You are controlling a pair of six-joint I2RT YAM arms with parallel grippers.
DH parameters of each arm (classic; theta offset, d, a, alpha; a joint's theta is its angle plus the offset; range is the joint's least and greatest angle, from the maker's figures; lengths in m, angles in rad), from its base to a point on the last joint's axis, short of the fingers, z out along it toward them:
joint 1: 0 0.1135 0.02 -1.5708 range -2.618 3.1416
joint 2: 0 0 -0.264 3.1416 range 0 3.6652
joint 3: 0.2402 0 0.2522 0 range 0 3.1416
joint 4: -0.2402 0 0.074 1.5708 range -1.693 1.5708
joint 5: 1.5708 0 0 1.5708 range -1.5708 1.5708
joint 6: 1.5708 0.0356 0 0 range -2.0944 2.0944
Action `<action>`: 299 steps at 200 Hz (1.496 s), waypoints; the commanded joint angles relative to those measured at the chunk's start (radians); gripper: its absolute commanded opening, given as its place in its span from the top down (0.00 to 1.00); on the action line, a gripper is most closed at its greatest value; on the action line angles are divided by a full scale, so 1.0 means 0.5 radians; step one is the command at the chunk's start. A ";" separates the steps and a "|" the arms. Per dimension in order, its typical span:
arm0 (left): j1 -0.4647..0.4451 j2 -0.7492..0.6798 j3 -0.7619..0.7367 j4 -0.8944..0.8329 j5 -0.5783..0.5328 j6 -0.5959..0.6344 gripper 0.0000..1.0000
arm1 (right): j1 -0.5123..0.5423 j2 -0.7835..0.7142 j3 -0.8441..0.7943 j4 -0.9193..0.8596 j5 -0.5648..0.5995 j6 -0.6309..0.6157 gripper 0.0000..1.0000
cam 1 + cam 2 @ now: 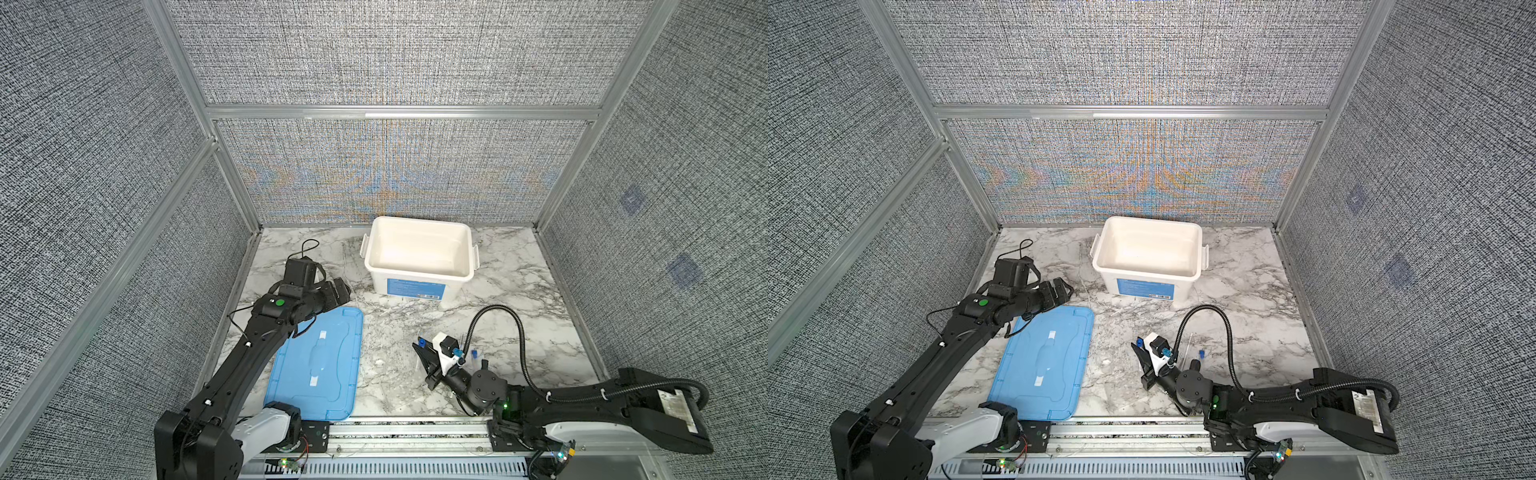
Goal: Organize the chemistry lab equipment
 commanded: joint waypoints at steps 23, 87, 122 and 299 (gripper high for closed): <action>0.004 0.025 0.021 0.057 0.051 0.000 0.01 | 0.005 0.074 -0.024 0.078 0.101 -0.020 0.87; 0.004 0.039 0.011 0.058 0.067 -0.033 0.01 | 0.009 0.147 -0.047 0.223 0.078 -0.019 0.87; 0.004 0.036 0.004 0.058 0.063 -0.033 0.01 | 0.025 0.130 -0.083 0.207 0.093 -0.013 0.84; 0.003 0.036 -0.064 0.084 0.055 -0.023 0.01 | 0.083 -0.143 -0.046 -0.345 0.085 0.063 0.75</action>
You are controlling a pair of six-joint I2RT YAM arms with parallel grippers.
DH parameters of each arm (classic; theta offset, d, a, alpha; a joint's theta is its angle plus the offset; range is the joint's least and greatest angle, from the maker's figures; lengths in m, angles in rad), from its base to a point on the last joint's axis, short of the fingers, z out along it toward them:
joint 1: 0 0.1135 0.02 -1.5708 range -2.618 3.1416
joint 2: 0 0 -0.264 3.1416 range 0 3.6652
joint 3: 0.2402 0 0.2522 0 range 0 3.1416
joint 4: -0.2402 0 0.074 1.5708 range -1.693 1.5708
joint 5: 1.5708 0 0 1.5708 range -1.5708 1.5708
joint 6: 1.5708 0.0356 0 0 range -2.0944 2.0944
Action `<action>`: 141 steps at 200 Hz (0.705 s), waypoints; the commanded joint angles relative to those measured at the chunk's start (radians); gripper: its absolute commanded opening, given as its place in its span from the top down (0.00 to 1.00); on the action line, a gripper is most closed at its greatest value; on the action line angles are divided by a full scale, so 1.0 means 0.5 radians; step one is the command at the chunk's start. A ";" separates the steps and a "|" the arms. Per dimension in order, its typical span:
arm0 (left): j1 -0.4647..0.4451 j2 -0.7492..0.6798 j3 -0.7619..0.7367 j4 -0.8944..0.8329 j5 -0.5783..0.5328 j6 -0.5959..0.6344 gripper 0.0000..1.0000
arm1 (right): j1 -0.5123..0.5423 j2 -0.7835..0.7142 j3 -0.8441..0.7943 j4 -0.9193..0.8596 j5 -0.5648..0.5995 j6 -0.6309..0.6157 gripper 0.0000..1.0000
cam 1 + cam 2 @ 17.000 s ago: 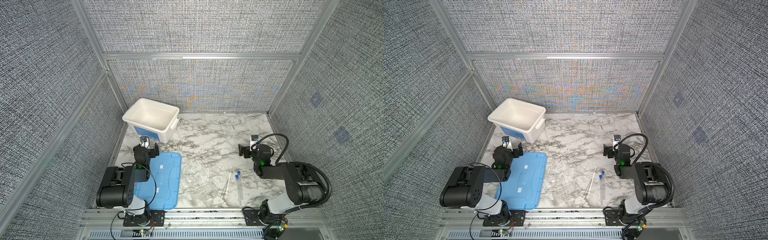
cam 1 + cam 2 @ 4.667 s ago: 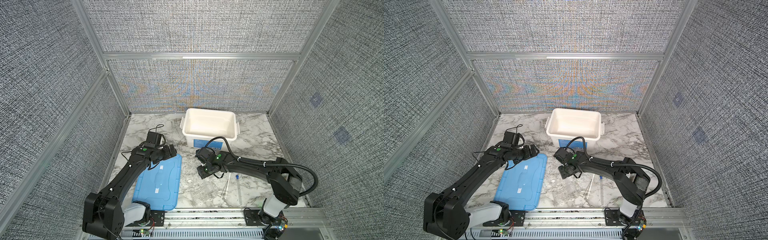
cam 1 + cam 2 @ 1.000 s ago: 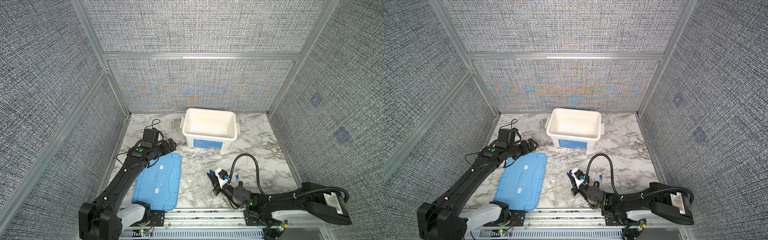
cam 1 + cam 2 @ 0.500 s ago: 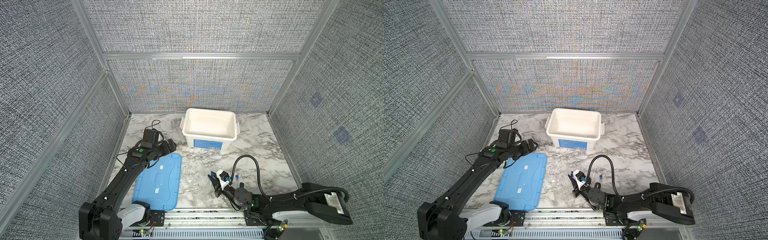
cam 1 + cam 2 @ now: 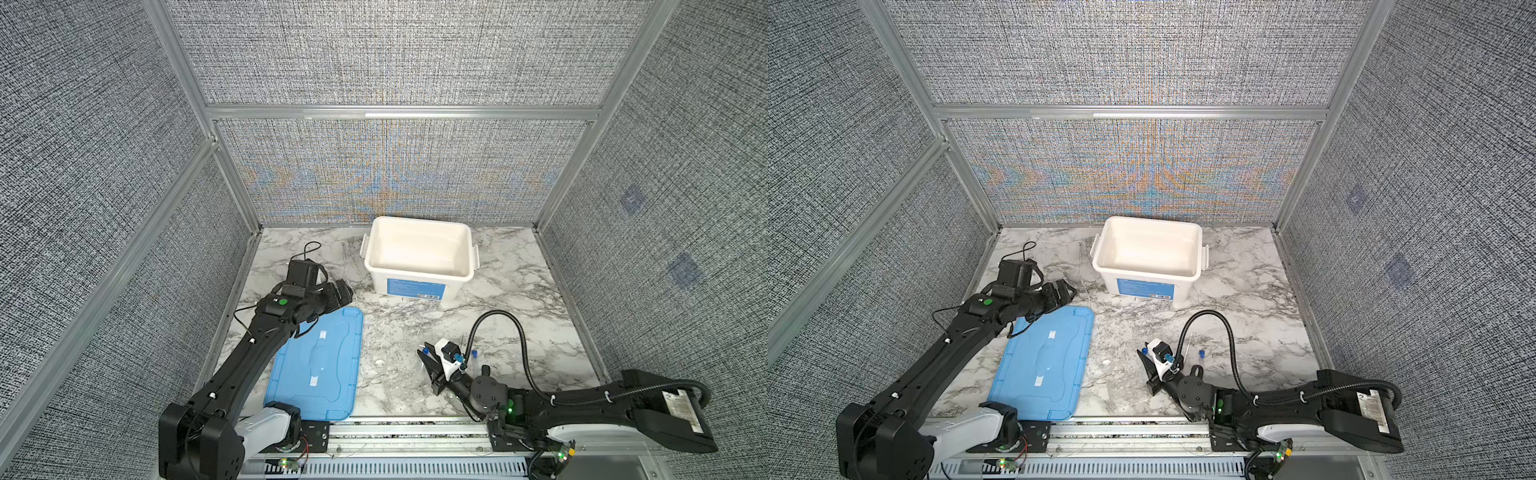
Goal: Organize the chemistry lab equipment
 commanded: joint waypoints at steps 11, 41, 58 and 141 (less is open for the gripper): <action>0.004 -0.009 -0.010 0.024 -0.005 0.027 0.01 | 0.013 -0.046 0.020 -0.161 -0.012 0.038 0.75; 0.004 -0.016 -0.018 0.023 -0.029 0.041 0.01 | 0.035 -0.091 -0.009 -0.165 0.018 0.037 0.75; 0.003 -0.011 -0.026 0.027 -0.026 0.042 0.01 | 0.045 -0.119 -0.011 -0.198 0.022 0.028 0.75; 0.004 -0.044 -0.043 -0.030 0.015 0.065 0.01 | 0.052 -0.756 0.199 -1.471 0.037 0.466 0.55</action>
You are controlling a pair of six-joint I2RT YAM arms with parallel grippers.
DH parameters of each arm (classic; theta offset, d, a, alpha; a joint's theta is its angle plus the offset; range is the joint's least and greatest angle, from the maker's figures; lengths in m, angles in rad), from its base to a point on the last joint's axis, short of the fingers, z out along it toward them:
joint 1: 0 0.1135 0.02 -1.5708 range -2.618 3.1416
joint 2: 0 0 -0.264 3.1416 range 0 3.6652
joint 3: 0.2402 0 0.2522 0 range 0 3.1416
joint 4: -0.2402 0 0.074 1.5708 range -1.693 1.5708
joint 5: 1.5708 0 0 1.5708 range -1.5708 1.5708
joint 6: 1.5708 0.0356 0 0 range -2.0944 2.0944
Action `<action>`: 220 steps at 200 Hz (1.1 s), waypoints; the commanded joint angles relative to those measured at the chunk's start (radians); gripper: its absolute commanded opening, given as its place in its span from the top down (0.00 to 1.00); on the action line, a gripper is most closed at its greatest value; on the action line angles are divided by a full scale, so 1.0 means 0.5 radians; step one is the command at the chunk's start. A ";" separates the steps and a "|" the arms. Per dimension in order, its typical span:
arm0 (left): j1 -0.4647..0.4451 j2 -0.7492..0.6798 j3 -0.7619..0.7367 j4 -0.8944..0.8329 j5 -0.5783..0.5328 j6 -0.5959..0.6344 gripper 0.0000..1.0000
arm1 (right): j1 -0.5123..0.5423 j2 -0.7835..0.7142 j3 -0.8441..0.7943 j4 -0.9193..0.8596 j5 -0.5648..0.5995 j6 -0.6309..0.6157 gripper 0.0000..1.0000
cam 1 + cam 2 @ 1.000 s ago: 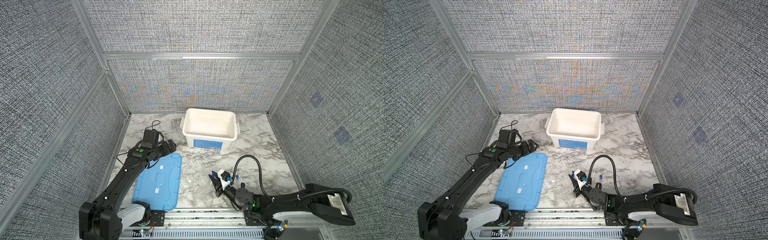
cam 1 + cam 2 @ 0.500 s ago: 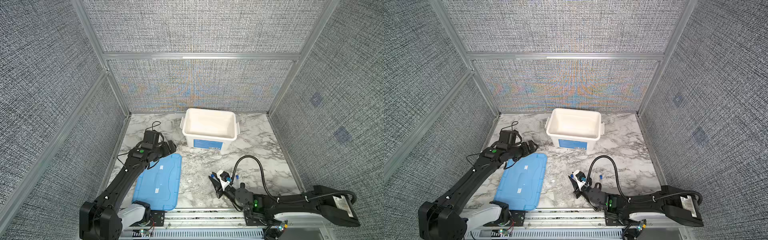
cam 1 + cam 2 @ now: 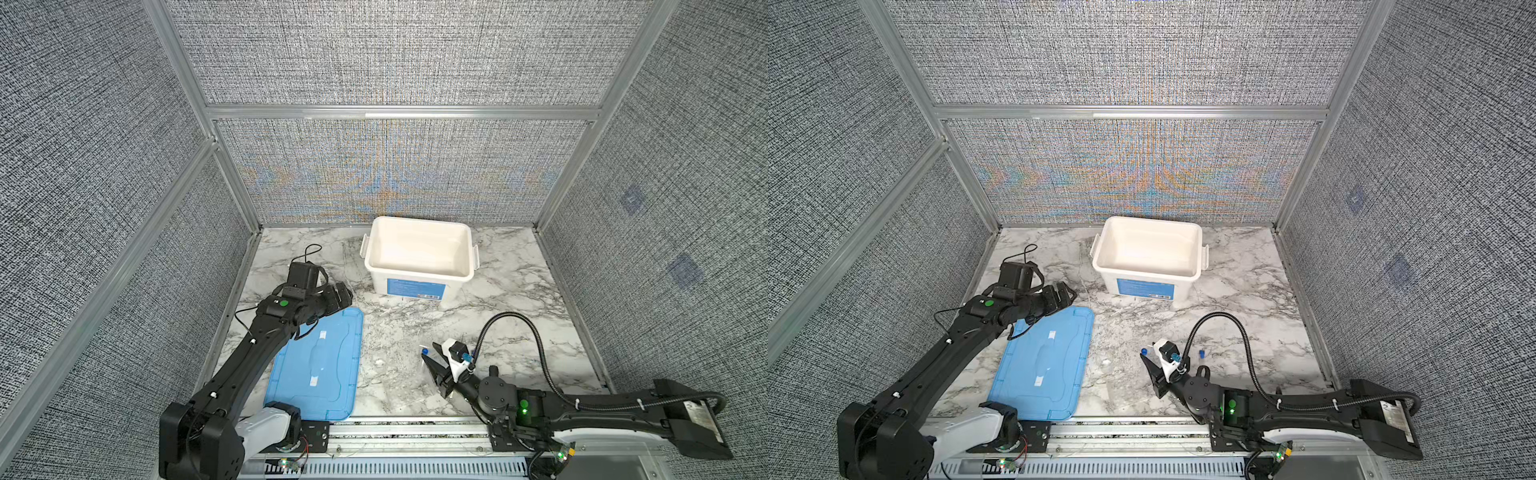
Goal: Organize the chemistry lab equipment
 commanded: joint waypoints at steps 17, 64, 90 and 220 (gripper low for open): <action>0.004 -0.075 -0.006 -0.070 0.014 0.090 0.01 | 0.004 -0.378 0.139 -1.048 -0.175 0.405 0.52; 0.002 -0.181 -0.084 -0.159 0.040 0.149 0.01 | 0.002 -0.497 0.277 -1.749 -0.511 0.777 0.51; 0.004 -0.191 -0.118 -0.338 0.094 0.253 0.01 | 0.004 -0.344 0.253 -1.852 -0.712 1.029 0.51; 0.004 -0.031 0.101 -0.500 -0.172 0.369 0.01 | -1.110 -0.148 0.528 -2.355 -1.621 1.042 0.51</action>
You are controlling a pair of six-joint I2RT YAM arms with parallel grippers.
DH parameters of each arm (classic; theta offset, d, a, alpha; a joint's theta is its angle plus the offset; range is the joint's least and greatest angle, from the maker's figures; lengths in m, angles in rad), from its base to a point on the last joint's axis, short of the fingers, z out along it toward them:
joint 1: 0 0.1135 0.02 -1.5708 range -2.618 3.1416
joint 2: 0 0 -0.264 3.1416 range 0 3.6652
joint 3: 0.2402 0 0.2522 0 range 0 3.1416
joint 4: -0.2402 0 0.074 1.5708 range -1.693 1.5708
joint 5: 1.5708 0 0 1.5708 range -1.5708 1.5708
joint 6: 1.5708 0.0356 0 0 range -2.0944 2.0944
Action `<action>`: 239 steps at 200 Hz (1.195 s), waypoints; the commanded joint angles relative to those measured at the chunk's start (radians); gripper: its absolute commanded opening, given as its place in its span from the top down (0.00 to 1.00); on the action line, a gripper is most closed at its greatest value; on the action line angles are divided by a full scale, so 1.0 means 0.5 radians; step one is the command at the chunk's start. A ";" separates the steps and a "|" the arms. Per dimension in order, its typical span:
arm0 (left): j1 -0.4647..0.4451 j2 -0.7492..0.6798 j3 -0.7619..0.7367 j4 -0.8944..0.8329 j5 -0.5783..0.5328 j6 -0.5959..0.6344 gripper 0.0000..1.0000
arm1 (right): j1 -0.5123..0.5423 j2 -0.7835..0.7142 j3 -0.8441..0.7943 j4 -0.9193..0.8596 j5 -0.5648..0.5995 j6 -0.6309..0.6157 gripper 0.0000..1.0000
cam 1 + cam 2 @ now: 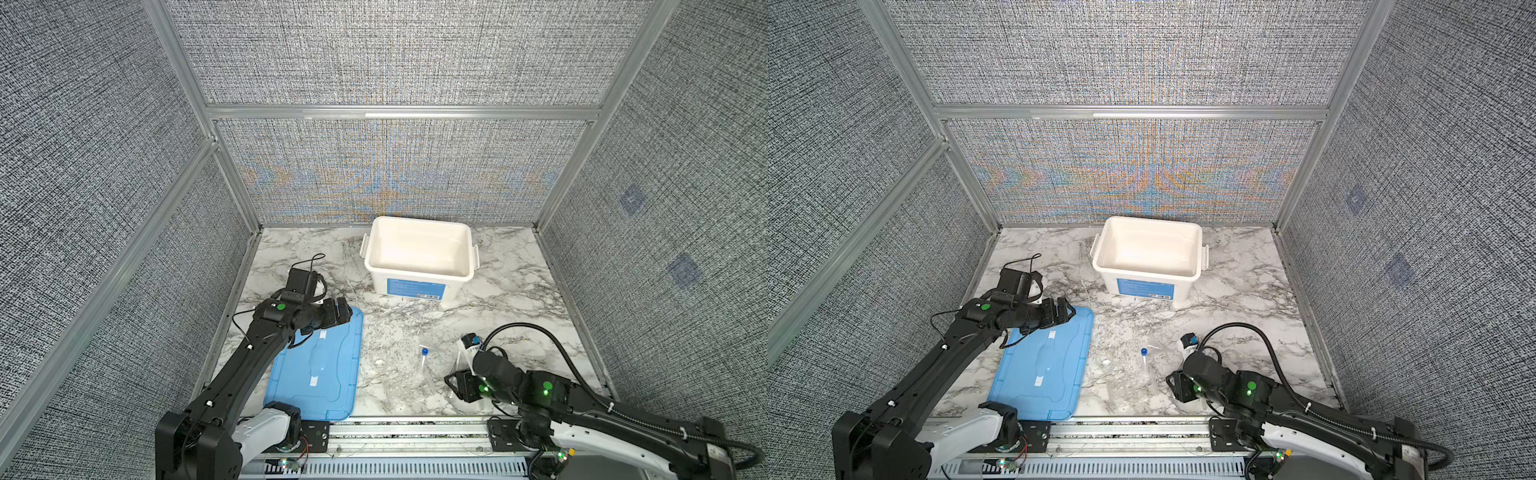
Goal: Organize the chemistry lab equipment
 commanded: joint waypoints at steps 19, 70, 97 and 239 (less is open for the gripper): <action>0.003 0.029 0.092 -0.194 -0.341 0.126 0.01 | -0.494 0.292 0.186 -0.461 -0.444 -0.194 0.51; 0.003 -0.022 0.010 -0.199 -0.380 0.184 0.01 | -0.741 0.737 0.485 -0.701 -0.213 -0.232 0.51; 0.004 -0.112 -0.013 -0.219 -0.433 0.215 0.01 | -0.826 0.935 0.608 -0.679 -0.154 -0.314 0.51; 0.003 -0.285 -0.127 -0.117 -0.430 0.271 0.01 | -1.077 1.602 0.693 -0.283 -0.095 -0.569 0.62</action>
